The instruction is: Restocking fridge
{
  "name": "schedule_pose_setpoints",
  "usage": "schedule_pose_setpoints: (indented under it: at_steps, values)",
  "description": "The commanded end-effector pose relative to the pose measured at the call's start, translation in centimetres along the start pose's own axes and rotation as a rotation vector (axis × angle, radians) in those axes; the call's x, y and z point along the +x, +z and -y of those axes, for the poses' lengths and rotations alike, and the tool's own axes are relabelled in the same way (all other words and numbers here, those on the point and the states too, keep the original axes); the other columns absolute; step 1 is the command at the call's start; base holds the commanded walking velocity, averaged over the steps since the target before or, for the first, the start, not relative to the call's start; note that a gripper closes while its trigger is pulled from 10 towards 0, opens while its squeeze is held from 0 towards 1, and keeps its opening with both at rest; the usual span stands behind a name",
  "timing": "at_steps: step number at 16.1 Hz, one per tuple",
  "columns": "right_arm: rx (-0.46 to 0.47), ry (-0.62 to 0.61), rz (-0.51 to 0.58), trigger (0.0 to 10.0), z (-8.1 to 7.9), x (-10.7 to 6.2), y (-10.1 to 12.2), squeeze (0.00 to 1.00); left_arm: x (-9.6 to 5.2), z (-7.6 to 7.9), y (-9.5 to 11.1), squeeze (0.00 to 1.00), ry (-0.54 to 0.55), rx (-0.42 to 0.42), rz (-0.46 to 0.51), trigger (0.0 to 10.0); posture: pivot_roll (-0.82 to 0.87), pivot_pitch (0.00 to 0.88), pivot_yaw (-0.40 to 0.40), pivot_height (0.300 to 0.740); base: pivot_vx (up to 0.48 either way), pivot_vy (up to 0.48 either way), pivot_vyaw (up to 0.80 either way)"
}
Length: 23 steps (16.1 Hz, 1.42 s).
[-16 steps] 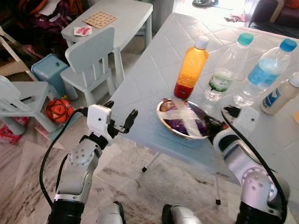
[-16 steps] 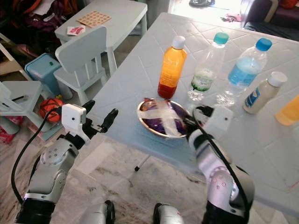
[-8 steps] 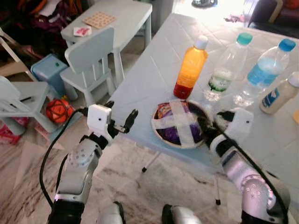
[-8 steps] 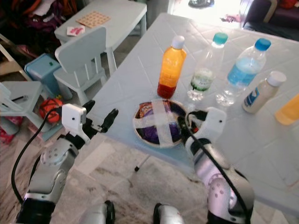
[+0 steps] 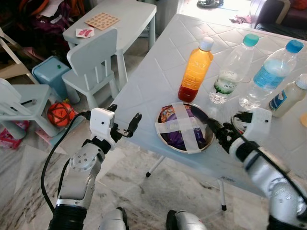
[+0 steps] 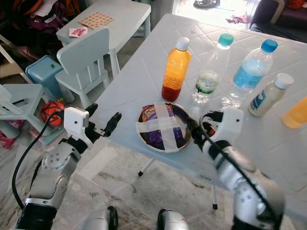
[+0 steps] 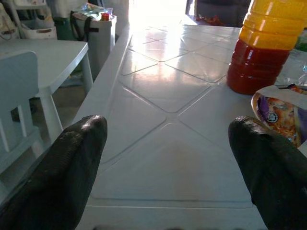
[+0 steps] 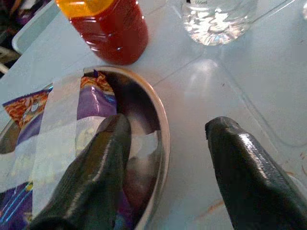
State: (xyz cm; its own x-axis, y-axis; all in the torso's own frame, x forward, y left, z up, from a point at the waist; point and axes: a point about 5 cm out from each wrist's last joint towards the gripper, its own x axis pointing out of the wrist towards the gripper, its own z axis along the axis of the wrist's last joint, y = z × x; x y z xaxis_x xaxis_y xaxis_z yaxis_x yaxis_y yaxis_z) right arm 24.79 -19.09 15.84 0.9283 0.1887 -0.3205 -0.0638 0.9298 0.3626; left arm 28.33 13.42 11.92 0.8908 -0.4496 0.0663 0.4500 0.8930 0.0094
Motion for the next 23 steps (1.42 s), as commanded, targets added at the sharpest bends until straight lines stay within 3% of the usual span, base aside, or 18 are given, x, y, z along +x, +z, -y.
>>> schedule_pose_setpoints:
  at_steps: [1, 5, 6, 7, 8, 10, 12, 13, 14, 20, 23]
  values:
    - [0.016, 0.019, -0.02, 10.0, 0.2, 0.1, 0.0, 1.0, 0.1, 0.2, -0.2, 0.0, -0.017, 0.006, -0.007, 10.0, -0.04, 0.138, 0.0, 0.74, 0.0, 0.0, 0.0]
    - [-0.004, -0.015, -0.093, 10.0, 1.6, 0.7, -0.2, 1.0, 0.0, 0.1, -0.1, 0.0, -0.012, 0.007, -0.008, 10.0, -0.03, 0.14, -0.001, 0.74, 0.0, 0.0, 0.0]
    - [-0.021, 0.046, -0.123, 10.0, 1.4, 1.2, -0.3, 0.69, -0.1, 0.0, -0.2, 0.0, -0.011, 0.007, -0.01, 10.0, -0.03, 0.142, 0.002, 0.74, 0.0, 0.0, 0.0]
    - [-0.02, 0.062, -0.115, 10.0, 1.4, 1.7, 0.0, 0.52, 0.0, 0.1, -0.2, 0.0, -0.014, 0.008, -0.011, 10.0, -0.03, 0.142, 0.002, 0.74, 0.0, 0.0, 0.0]
    - [-0.023, 0.072, -0.115, 10.0, 1.3, 2.1, 0.2, 0.42, 0.0, 0.1, -0.1, 0.0, -0.016, 0.008, -0.01, 10.0, -0.03, 0.143, 0.004, 0.74, 0.0, 0.0, 0.0]
    - [-0.045, 0.094, -0.123, 10.0, 1.1, 2.7, 0.5, 0.39, 0.1, 0.1, 0.0, 0.0, -0.015, 0.011, -0.007, 10.0, -0.02, 0.144, 0.002, 0.74, 0.0, 0.0, 0.0]
    - [-0.042, 0.116, -0.135, 10.0, 1.1, 3.1, 0.5, 0.21, 0.0, -0.1, 0.1, 0.0, -0.01, 0.013, -0.007, 10.0, -0.01, 0.147, -0.001, 0.74, 0.0, 0.0, 0.0]
    - [-0.055, 0.13, -0.167, 4.5, 0.9, 3.2, 0.1, 0.0, -0.2, -0.1, 0.0, 0.0, -0.008, 0.014, -0.011, 10.0, -0.01, 0.15, -0.002, 0.74, 0.0, 0.0, 0.0]
    - [-0.044, 0.139, -0.206, 0.0, 0.8, 3.3, -0.5, 0.0, -0.3, 0.0, -0.1, 0.0, -0.007, 0.014, -0.013, 10.0, -0.01, 0.152, -0.005, 0.74, 0.0, 0.0, 0.0]
    - [-0.037, 0.172, -0.262, 0.0, 0.7, 3.6, -1.5, 0.0, -0.4, 0.0, -0.1, 0.0, -0.008, 0.016, -0.019, 10.0, -0.01, 0.155, -0.006, 0.74, 0.0, 0.0, 0.0]
    - [0.046, 0.164, -0.286, 0.0, 1.2, 4.0, -2.2, 0.0, -0.4, 0.0, -0.2, 0.0, -0.015, 0.017, -0.022, 10.0, -0.01, 0.156, -0.007, 0.74, 0.0, 0.0, 0.0]
